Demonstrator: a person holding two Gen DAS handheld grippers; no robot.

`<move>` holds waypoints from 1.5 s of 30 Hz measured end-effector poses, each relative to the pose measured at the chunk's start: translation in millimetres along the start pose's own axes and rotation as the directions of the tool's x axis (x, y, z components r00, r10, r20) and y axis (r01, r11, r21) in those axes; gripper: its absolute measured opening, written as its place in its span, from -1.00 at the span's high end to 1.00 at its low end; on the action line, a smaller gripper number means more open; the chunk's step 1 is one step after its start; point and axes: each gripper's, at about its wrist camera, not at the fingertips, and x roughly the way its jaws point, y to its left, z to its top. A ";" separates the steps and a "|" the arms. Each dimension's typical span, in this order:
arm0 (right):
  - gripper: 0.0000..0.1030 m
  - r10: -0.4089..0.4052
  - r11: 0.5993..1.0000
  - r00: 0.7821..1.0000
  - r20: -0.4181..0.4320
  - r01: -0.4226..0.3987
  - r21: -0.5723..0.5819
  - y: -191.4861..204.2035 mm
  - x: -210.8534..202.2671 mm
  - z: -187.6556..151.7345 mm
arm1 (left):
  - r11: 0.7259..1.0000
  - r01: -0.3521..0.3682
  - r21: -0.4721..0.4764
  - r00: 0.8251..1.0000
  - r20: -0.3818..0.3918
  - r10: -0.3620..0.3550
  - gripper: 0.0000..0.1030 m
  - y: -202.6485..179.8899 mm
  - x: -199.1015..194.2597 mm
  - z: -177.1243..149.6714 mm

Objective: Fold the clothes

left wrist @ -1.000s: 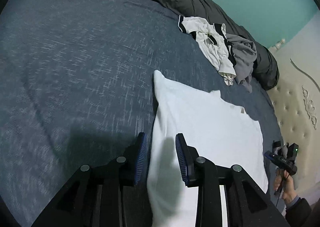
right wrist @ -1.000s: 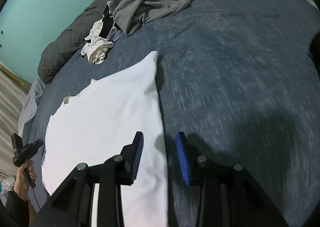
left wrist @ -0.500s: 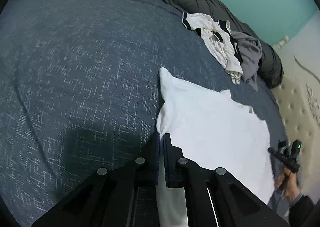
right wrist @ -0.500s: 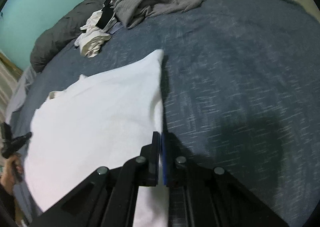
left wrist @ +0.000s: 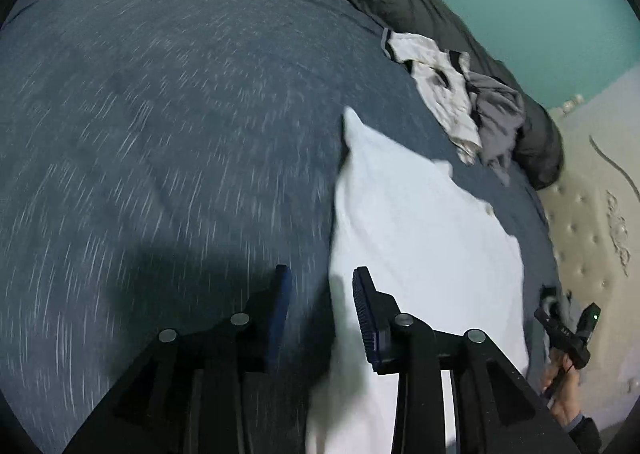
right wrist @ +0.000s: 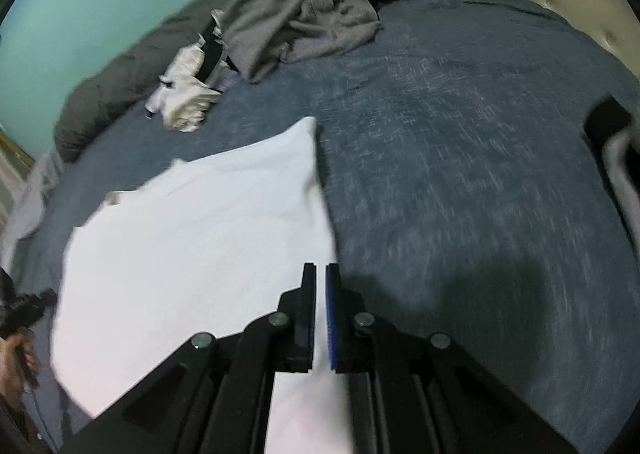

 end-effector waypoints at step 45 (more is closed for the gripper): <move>0.62 0.350 0.921 0.931 0.100 -0.362 0.145 8.4 -75.5 -163.2 | 0.959 0.034 -0.282 0.998 0.058 -0.018 -0.99 -5.7 -3.9 -125.0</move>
